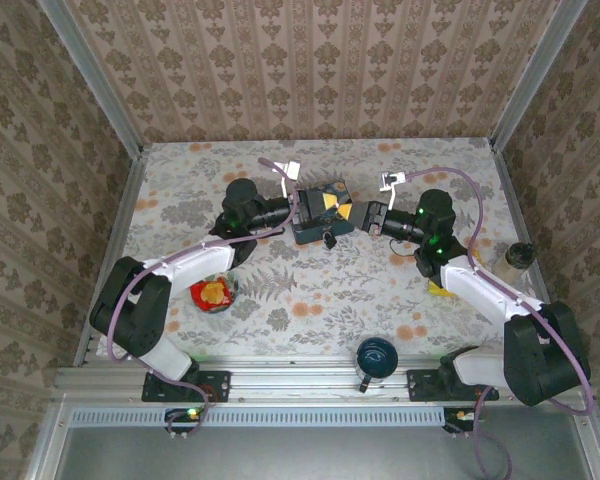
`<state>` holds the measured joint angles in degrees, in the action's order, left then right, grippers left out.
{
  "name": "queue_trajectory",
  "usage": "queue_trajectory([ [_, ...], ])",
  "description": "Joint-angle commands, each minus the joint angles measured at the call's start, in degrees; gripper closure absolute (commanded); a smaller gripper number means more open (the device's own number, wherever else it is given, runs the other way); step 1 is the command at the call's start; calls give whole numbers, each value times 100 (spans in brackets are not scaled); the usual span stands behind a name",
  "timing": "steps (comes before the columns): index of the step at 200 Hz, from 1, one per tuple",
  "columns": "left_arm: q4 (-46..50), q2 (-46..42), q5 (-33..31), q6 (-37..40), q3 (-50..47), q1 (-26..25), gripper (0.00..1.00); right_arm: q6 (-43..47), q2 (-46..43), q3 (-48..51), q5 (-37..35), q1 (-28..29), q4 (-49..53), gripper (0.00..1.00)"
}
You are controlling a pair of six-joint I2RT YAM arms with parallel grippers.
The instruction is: Unlock the padlock with the key
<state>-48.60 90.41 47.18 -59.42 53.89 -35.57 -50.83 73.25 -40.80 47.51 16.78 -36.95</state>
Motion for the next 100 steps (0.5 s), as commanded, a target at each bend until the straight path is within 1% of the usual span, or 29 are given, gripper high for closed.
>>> queue_trajectory([
  [1, -457, 82, -50, -145, -36, 50, 100, 7, 69, -139, 127, 30, -50, 86],
  [16, -457, 82, -57, -150, -38, 50, 100, 10, 60, -139, 127, 28, -49, 80],
  [52, -474, 99, -71, -171, -45, 55, 100, 16, 60, -148, 127, 31, -49, 80],
  [65, -490, 116, -68, -184, -58, 59, 100, 14, 49, -148, 121, 32, -49, 81],
  [84, -523, 126, -68, -211, -58, 59, 100, 27, 50, -148, 127, 33, -67, 88],
  [100, -523, 130, -110, -226, -84, 76, 100, 24, 40, -148, 119, 36, -58, 90],
])
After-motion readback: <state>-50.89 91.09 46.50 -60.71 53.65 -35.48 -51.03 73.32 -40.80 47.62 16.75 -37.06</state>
